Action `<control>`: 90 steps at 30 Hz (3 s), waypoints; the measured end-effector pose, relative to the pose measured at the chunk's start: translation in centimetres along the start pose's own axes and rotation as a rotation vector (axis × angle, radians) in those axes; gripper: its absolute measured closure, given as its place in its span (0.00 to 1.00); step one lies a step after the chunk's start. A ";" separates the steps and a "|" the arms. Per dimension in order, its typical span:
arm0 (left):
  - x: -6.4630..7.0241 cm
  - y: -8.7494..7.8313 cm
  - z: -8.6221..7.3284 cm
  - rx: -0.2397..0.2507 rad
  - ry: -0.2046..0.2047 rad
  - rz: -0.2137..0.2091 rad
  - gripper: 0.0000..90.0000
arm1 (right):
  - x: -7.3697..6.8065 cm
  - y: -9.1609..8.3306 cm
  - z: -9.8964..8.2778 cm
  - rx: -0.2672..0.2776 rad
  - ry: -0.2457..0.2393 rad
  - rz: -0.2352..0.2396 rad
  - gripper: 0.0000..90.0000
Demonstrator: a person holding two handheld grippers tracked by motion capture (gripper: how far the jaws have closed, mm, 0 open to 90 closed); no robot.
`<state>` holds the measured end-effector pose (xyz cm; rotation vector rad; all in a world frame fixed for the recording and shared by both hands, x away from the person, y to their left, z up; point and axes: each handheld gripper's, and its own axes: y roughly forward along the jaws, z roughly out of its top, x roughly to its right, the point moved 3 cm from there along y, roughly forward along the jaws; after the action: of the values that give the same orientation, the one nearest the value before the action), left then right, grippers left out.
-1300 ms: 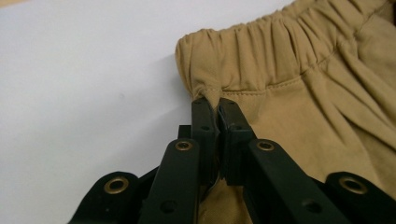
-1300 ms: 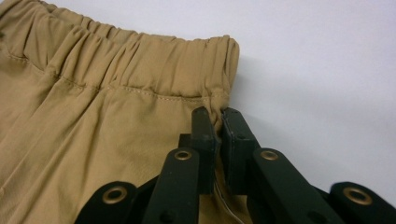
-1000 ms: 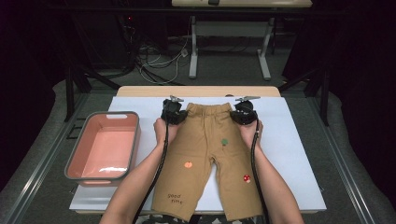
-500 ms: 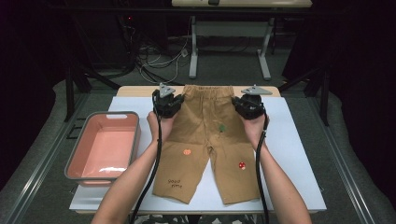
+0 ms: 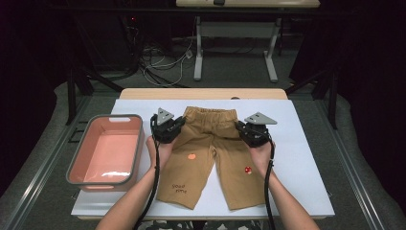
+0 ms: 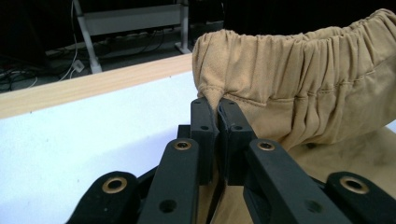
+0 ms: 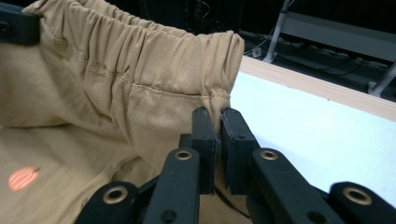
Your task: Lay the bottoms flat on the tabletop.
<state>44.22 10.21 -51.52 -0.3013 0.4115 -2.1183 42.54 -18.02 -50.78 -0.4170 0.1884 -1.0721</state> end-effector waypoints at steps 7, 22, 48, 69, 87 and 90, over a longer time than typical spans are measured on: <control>-0.7 1.0 1.4 0.003 0.008 0.042 0.96 | 0.1 0.7 0.6 -0.008 -0.046 -0.026 0.95; -4.1 5.8 9.7 -0.130 -0.016 0.230 0.29 | 5.1 7.3 12.1 -0.144 0.029 -0.159 0.48; 2.1 -2.1 -6.9 -0.303 0.102 -0.075 0.15 | 3.3 0.7 -7.1 -0.398 0.093 0.053 0.41; 2.9 -5.9 -9.4 -0.352 0.142 -0.112 0.13 | 3.3 0.0 -8.0 -0.363 0.095 0.028 0.78; 3.6 -6.2 -10.5 -0.347 0.196 -0.223 0.72 | 2.9 0.0 -8.1 -0.346 0.106 0.056 0.99; 3.8 -6.0 -10.5 -0.342 0.206 -0.227 0.86 | 2.8 0.0 -8.1 -0.347 0.096 0.046 0.99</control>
<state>33.75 12.00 -58.52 -0.3385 0.9017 -2.3049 41.07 -22.39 -57.95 -0.6693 0.4713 -1.0165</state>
